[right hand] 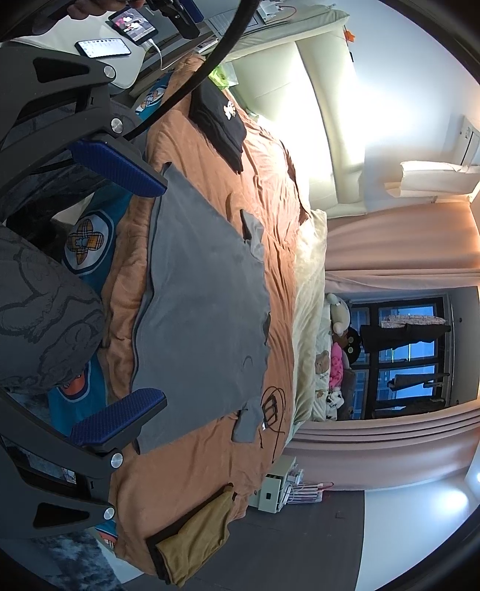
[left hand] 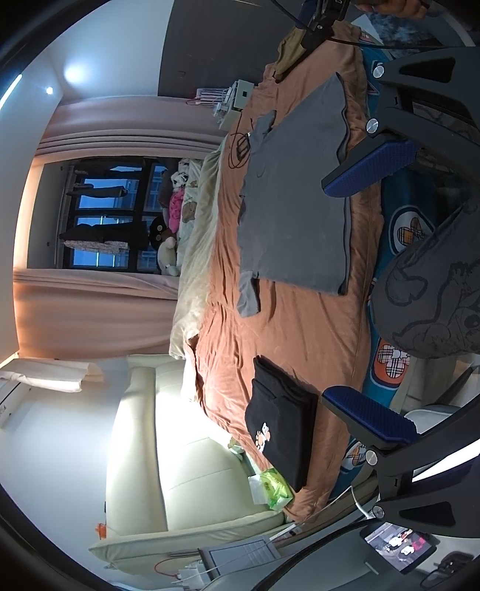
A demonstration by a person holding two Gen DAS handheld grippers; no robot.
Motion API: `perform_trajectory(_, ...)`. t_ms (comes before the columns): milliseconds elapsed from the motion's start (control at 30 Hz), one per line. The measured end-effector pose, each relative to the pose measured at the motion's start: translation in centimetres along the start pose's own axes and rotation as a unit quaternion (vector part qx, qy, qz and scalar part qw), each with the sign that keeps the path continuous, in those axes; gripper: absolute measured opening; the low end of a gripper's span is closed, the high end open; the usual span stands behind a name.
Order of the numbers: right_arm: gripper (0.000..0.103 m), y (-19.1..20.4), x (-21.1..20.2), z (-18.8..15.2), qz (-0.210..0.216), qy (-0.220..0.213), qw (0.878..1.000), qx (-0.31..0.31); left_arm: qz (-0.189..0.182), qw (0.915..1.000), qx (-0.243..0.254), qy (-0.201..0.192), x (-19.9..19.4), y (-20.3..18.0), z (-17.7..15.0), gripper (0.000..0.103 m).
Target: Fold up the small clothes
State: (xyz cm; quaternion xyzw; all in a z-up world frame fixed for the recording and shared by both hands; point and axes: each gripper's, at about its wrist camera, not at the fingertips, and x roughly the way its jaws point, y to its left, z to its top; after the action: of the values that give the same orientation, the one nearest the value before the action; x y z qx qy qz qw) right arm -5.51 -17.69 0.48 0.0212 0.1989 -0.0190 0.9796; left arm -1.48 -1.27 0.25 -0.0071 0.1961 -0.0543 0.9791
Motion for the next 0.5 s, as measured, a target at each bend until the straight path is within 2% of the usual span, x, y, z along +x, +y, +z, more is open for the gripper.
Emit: perform_trajectory(500, 0.103, 0.16, -0.25, -0.02, -0.005, 0.001, 1.0, 0.005, -0.001, 1.0, -0.005, -0.007, -0.69, 0.71, -0.05, 0.103)
